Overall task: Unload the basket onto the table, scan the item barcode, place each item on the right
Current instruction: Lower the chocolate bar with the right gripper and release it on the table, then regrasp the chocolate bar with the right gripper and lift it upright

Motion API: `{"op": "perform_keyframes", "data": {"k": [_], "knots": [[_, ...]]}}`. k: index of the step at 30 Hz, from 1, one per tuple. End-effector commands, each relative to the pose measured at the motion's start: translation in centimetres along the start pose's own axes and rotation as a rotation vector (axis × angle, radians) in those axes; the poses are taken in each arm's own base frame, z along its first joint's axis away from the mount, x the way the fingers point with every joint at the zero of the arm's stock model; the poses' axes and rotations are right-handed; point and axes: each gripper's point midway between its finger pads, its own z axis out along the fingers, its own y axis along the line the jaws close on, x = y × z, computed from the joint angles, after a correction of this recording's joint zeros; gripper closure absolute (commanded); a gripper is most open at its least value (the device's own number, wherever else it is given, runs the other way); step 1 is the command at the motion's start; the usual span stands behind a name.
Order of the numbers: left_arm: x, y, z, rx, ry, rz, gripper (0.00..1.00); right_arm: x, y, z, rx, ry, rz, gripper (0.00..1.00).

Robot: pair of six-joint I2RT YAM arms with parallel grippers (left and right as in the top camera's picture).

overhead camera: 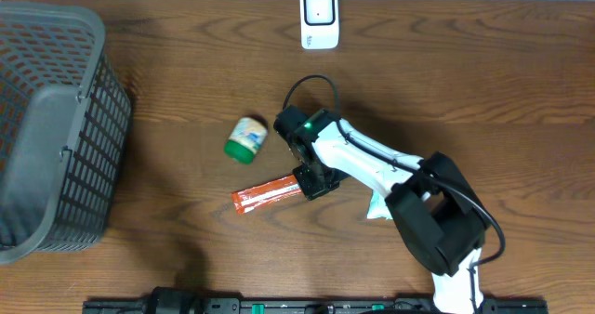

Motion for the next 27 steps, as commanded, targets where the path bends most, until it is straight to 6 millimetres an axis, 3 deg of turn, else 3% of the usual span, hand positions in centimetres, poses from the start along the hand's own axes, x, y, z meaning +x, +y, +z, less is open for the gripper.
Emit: {"op": "perform_keyframes", "data": {"k": [1,5,10,17,21,27], "knots": [[0.2,0.0,0.0,0.0,-0.002,-0.004,0.22,-1.4,0.5,-4.2,-0.041,-0.133,0.006,0.99],[0.2,0.0,0.0,0.0,-0.001,-0.002,0.22,-2.9,0.7,-6.7,-0.055,-0.255,-0.001,0.96],[0.2,0.0,0.0,0.0,-0.001,-0.002,0.22,-6.0,1.7,-6.9,-0.08,-0.369,-0.06,0.99],[0.2,0.0,0.0,0.0,-0.001,-0.002,0.22,-8.4,2.8,-3.7,-0.109,-0.383,-0.09,0.99],[0.2,0.0,0.0,0.0,-0.001,-0.003,0.22,-8.3,2.2,-1.6,-0.095,-0.332,-0.078,0.99],[0.2,0.0,0.0,0.0,-0.002,-0.003,0.22,-7.4,1.5,-0.7,-0.069,-0.279,-0.078,0.99]]}}
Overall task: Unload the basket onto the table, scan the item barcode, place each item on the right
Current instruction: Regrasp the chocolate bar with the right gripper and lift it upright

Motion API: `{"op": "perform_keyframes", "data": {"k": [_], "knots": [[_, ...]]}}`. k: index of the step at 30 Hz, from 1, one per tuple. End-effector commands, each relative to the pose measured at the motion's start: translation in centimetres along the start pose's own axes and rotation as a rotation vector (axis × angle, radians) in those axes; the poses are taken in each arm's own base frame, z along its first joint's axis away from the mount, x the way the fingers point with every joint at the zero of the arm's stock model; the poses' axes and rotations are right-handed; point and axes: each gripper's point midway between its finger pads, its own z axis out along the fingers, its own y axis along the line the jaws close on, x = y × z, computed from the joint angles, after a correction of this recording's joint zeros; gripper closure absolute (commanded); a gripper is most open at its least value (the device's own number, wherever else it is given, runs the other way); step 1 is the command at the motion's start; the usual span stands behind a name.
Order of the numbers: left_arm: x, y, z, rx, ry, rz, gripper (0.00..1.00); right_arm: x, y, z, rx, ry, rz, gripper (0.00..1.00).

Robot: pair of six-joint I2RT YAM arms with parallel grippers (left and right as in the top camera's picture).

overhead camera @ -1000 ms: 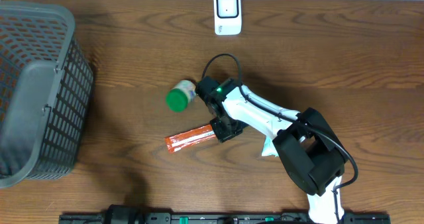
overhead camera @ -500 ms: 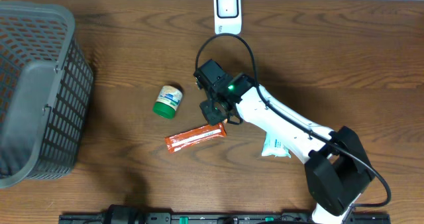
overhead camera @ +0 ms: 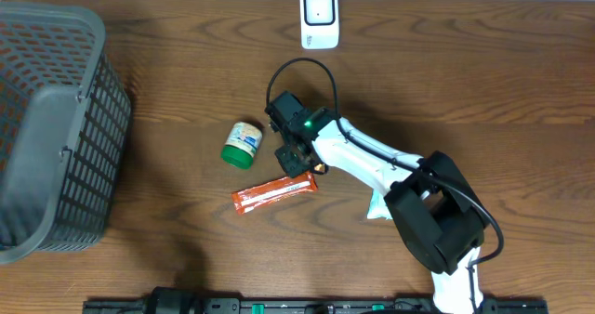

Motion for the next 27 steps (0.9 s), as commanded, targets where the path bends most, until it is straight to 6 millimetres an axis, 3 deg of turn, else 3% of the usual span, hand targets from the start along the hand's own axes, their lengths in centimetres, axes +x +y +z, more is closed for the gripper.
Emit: {"op": "perform_keyframes", "data": {"k": [1,6,9,13,20,24,27], "knots": [[0.2,0.0,0.0,0.0,-0.002,-0.003,0.22,0.3,-0.6,-0.2,0.011,0.019,-0.007,0.99],[0.2,0.0,0.0,0.0,-0.002,-0.003,0.22,3.3,-1.1,-0.4,0.025,0.142,-0.004,0.99],[0.2,0.0,0.0,0.0,-0.002,-0.003,0.22,4.9,-0.2,-0.6,0.0,0.207,-0.013,0.99],[0.2,0.0,0.0,0.0,-0.002,-0.003,0.22,6.6,3.2,-1.0,-0.111,0.268,-0.043,0.99],[0.2,0.0,0.0,0.0,-0.002,-0.004,0.22,7.9,11.6,-1.8,-0.363,0.271,-0.148,0.99],[0.2,0.0,0.0,0.0,-0.002,-0.004,0.22,8.8,14.3,-1.7,-0.356,0.258,-0.195,0.99],[0.2,0.0,0.0,0.0,-0.002,-0.003,0.22,9.0,14.5,-1.6,-0.285,0.24,-0.203,0.99]]}}
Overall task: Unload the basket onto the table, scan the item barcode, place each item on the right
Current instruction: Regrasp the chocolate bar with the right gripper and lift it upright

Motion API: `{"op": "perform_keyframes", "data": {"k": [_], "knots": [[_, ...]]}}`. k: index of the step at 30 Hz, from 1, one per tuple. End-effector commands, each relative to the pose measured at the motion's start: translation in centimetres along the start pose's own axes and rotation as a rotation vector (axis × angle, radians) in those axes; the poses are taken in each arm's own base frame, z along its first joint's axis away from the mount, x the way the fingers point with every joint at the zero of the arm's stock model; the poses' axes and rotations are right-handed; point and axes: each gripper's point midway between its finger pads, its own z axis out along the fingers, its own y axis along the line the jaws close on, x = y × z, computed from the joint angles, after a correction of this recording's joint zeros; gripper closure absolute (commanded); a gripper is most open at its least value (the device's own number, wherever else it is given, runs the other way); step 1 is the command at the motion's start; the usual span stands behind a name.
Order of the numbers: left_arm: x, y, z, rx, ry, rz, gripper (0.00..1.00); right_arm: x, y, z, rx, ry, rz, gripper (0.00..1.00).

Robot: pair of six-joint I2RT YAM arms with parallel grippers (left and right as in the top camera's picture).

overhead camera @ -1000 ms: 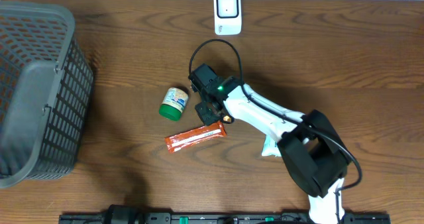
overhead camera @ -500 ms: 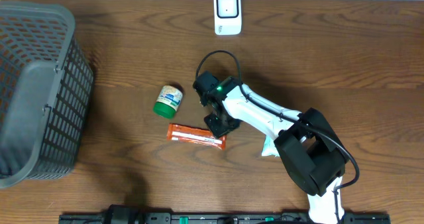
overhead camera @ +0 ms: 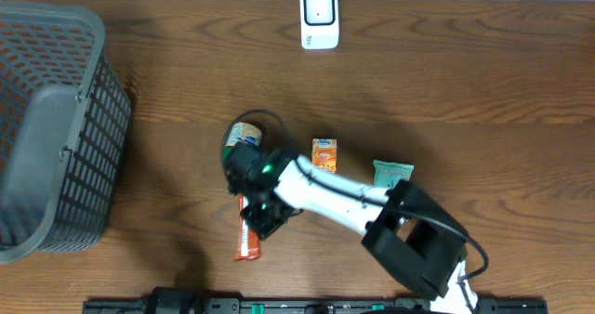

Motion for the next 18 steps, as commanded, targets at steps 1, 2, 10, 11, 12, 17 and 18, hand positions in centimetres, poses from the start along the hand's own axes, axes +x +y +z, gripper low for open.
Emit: {"op": "perform_keyframes", "data": {"k": [1,2,10,11,12,17,18], "knots": [[0.2,0.0,0.0,0.0,-0.002,-0.003,0.22,0.0,0.4,-0.1,0.055,-0.012,0.017,0.99],[0.2,0.0,0.0,0.0,-0.002,-0.003,0.22,0.0,0.3,-0.4,0.071,-0.016,0.016,0.95],[0.2,0.0,0.0,0.0,-0.002,-0.003,0.22,-1.4,-0.7,-3.2,0.049,-0.058,0.166,0.42],[0.2,0.0,0.0,0.0,-0.002,-0.003,0.22,-1.7,-1.0,-3.6,0.036,-0.067,0.218,0.32],[0.2,0.0,0.0,0.0,-0.002,-0.003,0.22,-2.0,-1.3,-3.9,0.02,-0.077,0.263,0.24],[0.2,0.0,0.0,0.0,-0.002,-0.003,0.22,-4.2,-3.5,-4.8,-0.035,-0.15,0.466,0.01],[0.2,0.0,0.0,0.0,-0.002,-0.003,0.22,-4.6,-3.9,-4.9,-0.043,-0.164,0.515,0.01]]}}
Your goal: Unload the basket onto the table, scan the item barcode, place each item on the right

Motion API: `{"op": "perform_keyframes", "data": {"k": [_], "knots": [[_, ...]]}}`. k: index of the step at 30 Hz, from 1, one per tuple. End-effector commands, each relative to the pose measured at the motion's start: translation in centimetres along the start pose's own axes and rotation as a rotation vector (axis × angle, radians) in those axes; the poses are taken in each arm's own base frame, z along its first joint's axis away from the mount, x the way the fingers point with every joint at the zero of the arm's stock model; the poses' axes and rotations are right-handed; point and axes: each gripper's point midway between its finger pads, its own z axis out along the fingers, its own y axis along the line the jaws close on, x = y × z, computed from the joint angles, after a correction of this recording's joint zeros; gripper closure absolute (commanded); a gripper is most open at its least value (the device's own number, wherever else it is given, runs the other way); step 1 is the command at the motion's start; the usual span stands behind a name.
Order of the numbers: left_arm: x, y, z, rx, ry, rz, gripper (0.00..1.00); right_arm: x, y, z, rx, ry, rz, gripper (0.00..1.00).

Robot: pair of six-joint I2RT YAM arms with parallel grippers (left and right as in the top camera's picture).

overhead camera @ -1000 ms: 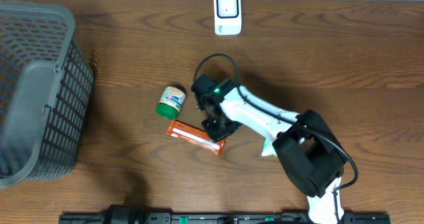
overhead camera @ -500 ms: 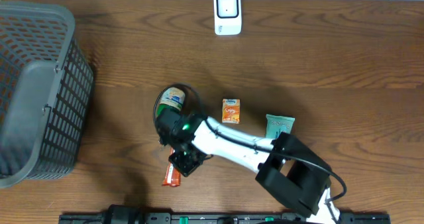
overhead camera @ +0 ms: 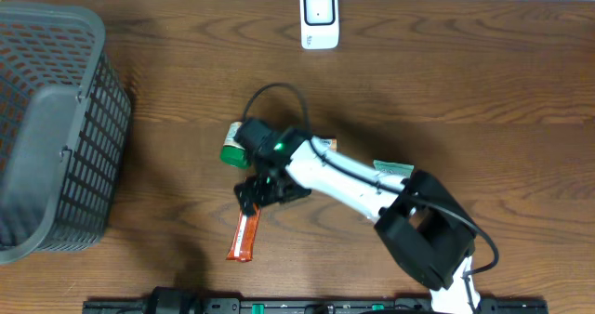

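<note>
An orange snack packet [overhead camera: 244,239] lies slanted on the table, its upper end reaching under my right gripper [overhead camera: 260,194]. The dark gripper points down over that end; from above I cannot make out whether its fingers are closed on the packet. Just behind the wrist lies a small white jar with a green lid [overhead camera: 231,150], partly covered by the arm. The white barcode scanner [overhead camera: 318,17] stands at the far edge of the table, well away from the gripper. My left gripper is out of view.
A large dark mesh basket [overhead camera: 56,128] fills the left side. A teal packet [overhead camera: 394,170] peeks out beside the right arm's forearm [overhead camera: 344,179]. A black cable [overhead camera: 270,96] loops up from the wrist.
The right gripper has moved slightly up and right, now at the packet's upper end. The packet tilted a little more. The arm now covers the small orange box that showed beside it.
First my right gripper sat on the right end of the orange packet, which lay nearly level. Then it was above the packet near the jar. Later the packet stood almost upright further left with the gripper over it, and now the gripper is at its upper end.
</note>
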Motion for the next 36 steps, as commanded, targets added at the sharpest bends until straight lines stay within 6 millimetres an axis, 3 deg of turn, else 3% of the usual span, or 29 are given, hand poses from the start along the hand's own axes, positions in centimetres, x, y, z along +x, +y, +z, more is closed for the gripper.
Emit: {"op": "perform_keyframes", "data": {"k": [1,6,11,20,26,33,36], "knots": [[0.2,-0.1,0.0,0.001,-0.002,-0.003,0.22,-1.8,-0.2,-1.4,-0.049,-0.057,0.203,0.01],[0.2,0.0,0.0,0.0,-0.002,-0.003,0.22,-2.8,0.1,-0.1,-0.084,-0.094,0.311,0.01],[0.2,-0.1,0.0,0.001,-0.002,-0.003,0.22,-2.4,0.3,0.5,-0.058,-0.102,0.325,0.01],[0.2,-0.1,0.0,0.001,-0.002,-0.003,0.22,-0.7,-2.5,2.7,0.055,-0.104,0.555,0.01],[0.2,-0.1,0.0,0.001,-0.002,-0.003,0.22,-0.9,-3.5,5.2,0.058,-0.109,0.607,0.01],[0.2,-0.1,0.0,0.001,-0.002,-0.003,0.22,0.6,-3.7,7.1,0.082,-0.039,0.612,0.08],[0.2,-0.1,0.0,0.001,-0.002,-0.003,0.22,1.3,-3.6,7.5,0.105,-0.03,0.601,0.16]]}}
